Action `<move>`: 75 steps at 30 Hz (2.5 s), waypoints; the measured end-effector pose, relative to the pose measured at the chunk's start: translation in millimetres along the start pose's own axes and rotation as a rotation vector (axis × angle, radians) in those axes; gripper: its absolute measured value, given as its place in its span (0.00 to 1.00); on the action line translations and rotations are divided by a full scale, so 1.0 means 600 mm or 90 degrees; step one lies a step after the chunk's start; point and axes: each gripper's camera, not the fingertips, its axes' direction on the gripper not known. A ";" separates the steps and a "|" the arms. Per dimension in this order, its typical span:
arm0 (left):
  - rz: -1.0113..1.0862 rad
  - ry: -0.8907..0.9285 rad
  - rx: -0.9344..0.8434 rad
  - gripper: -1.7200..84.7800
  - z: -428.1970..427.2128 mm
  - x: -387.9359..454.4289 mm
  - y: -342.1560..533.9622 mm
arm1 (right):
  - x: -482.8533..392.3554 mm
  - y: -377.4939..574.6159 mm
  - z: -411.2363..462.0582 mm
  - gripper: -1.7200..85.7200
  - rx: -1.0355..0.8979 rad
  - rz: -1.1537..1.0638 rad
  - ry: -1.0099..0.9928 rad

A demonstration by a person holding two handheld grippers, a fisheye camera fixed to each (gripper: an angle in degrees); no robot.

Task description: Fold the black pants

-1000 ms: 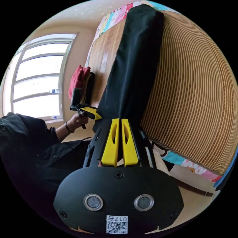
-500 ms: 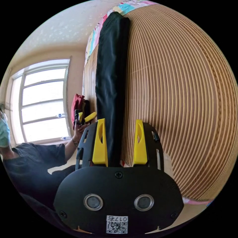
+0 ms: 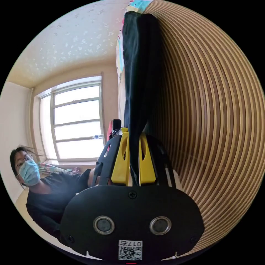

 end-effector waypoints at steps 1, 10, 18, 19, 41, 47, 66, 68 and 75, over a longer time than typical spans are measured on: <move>0.017 0.026 0.004 0.08 -0.001 0.013 0.009 | -0.025 0.022 -0.013 0.06 0.008 -0.027 -0.042; 0.267 0.094 -0.027 0.07 0.014 0.399 0.194 | -0.335 0.231 -0.061 0.03 -0.042 -0.209 -0.142; 0.513 0.096 -0.038 0.07 0.046 0.780 0.254 | -0.666 0.322 -0.113 0.02 -0.036 -0.426 -0.117; 0.527 0.099 -0.037 0.07 0.049 0.799 0.250 | -0.705 0.321 -0.120 0.02 -0.038 -0.451 -0.128; 0.204 -0.294 -0.209 0.08 0.359 0.258 -0.051 | -0.318 0.175 -0.042 0.04 -0.002 -0.145 0.317; -0.061 -0.280 -0.265 0.09 0.403 -0.029 0.192 | -0.112 0.376 -0.007 0.11 -0.050 0.105 0.256; -0.087 -0.312 -0.189 0.21 0.471 -0.227 -0.074 | -0.012 0.117 -0.053 0.23 -0.140 0.171 0.232; -0.088 -0.282 -0.161 0.15 0.455 -0.234 -0.057 | -0.025 0.110 -0.042 0.23 -0.149 0.168 0.268; -0.092 -0.561 -0.083 0.14 0.285 -0.164 0.048 | -0.067 0.091 0.146 0.22 -0.235 0.155 0.245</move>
